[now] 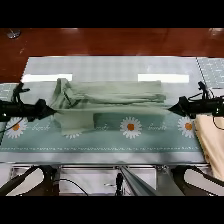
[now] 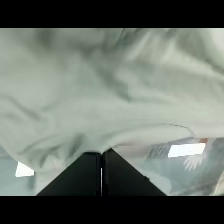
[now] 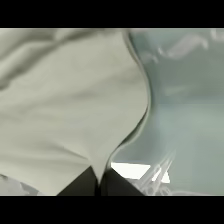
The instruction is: Fold the shirts.
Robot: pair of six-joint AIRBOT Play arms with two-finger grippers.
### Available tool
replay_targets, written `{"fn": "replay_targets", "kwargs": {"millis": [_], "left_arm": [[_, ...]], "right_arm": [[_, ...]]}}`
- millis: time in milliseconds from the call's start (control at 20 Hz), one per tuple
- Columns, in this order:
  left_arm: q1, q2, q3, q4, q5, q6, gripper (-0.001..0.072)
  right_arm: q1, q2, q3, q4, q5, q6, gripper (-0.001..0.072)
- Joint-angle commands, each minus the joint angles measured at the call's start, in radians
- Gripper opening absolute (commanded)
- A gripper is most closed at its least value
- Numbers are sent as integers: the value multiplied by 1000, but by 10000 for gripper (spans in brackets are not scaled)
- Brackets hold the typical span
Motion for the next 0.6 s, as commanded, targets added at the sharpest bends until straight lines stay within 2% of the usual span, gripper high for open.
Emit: {"fn": "replay_targets", "kwargs": {"millis": [0, 150, 300, 550], "left_arm": [[-21, -77, 176, 3, 35, -52, 36], [-120, -255, 348, 3, 62, -92, 36], [-172, -439, 559, 3, 62, -173, 36], [-174, -670, 874, 4, 4, -272, 36]], "right_arm": [[24, -45, 159, 31, -8, 6, 16], [109, -158, 292, 58, -72, 25, 17], [151, -284, 433, 58, -140, 78, 17], [158, -491, 674, 58, -101, 122, 16]]}}
